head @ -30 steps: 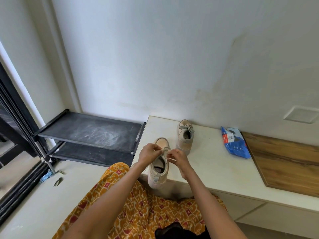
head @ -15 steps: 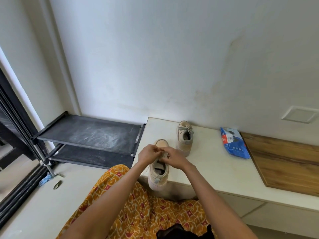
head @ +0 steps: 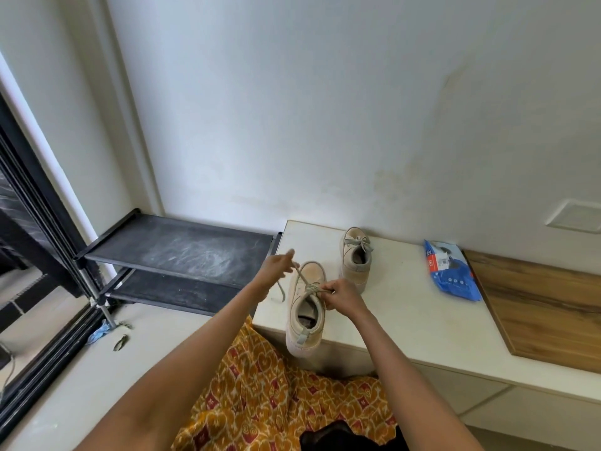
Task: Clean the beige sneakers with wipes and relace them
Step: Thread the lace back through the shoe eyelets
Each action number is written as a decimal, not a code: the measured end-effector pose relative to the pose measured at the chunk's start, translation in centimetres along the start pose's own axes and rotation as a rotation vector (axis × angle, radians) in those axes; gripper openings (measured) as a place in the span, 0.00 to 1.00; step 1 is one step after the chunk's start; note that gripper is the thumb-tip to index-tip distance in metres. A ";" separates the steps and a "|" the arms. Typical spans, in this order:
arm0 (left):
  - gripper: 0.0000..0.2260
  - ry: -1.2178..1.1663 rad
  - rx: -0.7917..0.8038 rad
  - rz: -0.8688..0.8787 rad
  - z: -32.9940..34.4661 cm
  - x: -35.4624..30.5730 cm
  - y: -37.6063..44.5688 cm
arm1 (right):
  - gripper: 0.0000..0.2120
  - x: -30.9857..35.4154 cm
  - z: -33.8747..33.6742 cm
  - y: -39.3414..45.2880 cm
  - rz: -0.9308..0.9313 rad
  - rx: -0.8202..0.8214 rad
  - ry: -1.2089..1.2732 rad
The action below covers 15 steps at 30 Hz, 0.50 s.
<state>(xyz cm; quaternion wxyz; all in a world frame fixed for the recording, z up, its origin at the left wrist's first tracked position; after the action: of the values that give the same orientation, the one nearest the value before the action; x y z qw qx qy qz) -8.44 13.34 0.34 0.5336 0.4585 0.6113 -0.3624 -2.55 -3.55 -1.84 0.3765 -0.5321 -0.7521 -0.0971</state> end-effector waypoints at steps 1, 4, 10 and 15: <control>0.20 -0.214 -0.084 -0.014 -0.2 -0.1 0.1 | 0.07 0.0 0.0 0.1 -0.004 0.003 -0.001; 0.19 -0.737 -0.322 -0.071 -0.4 -0.6 -0.1 | 0.07 0.3 -0.2 -0.4 -0.026 0.002 0.015; 0.19 -0.720 -0.395 -0.022 -0.6 -2.1 0.0 | 0.12 0.5 -0.1 -0.9 0.000 0.011 0.133; 0.08 -0.046 0.103 0.180 0.8 -2.6 0.3 | 0.12 0.4 0.0 -0.6 0.016 0.024 0.135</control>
<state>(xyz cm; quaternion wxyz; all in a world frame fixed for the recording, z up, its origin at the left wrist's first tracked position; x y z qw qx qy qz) -7.89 12.28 2.76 0.5535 0.5298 0.5361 -0.3543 -3.13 -3.48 -1.40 0.4333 -0.5256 -0.7221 -0.1207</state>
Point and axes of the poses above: each hand's wrist, its own y-axis towards the middle knuckle, its own z-axis out of the palm, x = y × z, the point moved 7 cm from there along y, towards the middle knuckle, and after that the axes turned 12 degrees about z, right-handed, at the moved point
